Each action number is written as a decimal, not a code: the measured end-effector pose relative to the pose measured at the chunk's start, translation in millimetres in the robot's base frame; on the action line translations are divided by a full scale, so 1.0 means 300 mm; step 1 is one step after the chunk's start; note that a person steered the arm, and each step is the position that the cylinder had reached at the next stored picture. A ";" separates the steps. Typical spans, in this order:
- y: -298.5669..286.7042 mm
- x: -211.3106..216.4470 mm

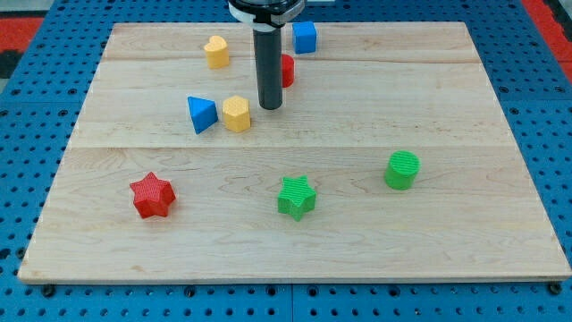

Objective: Move the blue triangle to the left of the blue cube

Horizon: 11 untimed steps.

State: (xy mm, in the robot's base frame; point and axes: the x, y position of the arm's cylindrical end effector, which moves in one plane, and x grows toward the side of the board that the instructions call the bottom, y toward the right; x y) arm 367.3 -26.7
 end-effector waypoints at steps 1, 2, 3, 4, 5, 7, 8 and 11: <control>-0.143 -0.068; -0.274 -0.068; -0.206 0.106; -0.111 0.248; -0.302 0.268; -0.292 0.227; -0.176 0.206; -0.123 0.105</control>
State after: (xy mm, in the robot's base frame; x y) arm 398.7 -63.5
